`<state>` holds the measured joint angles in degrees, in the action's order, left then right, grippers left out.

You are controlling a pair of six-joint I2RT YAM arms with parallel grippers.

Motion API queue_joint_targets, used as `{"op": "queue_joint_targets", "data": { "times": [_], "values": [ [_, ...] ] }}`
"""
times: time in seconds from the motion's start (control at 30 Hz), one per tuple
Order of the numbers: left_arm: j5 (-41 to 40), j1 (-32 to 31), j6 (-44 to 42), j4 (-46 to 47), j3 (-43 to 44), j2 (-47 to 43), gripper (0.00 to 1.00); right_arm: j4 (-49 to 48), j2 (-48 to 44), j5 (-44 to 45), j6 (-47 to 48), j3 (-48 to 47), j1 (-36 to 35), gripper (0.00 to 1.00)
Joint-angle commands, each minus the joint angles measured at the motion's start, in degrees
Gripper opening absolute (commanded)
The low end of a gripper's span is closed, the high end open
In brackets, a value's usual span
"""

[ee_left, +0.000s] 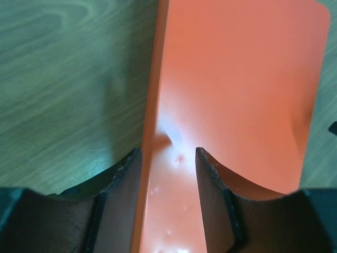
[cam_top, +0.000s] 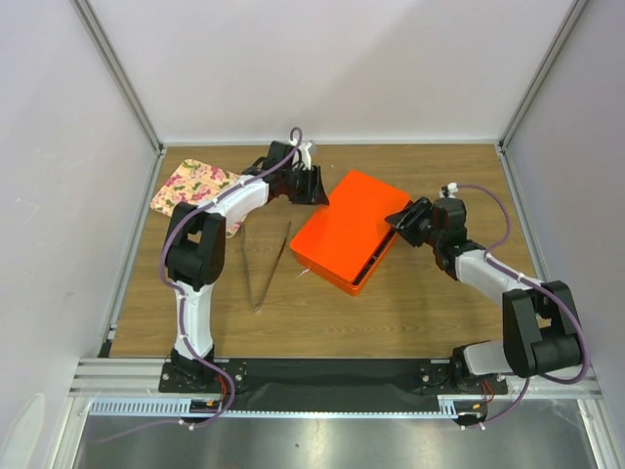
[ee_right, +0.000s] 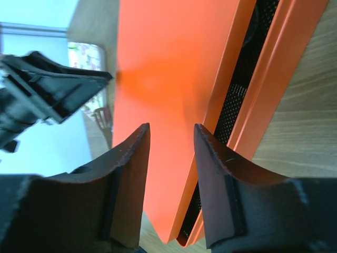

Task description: Pack the chocolate

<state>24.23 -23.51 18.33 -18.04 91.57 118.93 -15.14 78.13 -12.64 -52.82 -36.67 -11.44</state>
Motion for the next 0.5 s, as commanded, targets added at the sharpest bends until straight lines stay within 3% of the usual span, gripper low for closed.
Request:
{"op": "queue_joint_targets", "data": {
  "times": [0.0, 0.47],
  "values": [
    [-3.05, -0.40, -2.59, -1.02, 4.49, -0.29, 0.53, 6.60, 1.67, 6.31, 2.10, -4.81, -2.35, 0.47],
    [-1.11, -1.37, -3.03, -0.94, 3.70, 2.44, 0.42, 20.67, 6.51, 16.06, 5.26, -13.69, -7.19, 0.49]
  ]
}}
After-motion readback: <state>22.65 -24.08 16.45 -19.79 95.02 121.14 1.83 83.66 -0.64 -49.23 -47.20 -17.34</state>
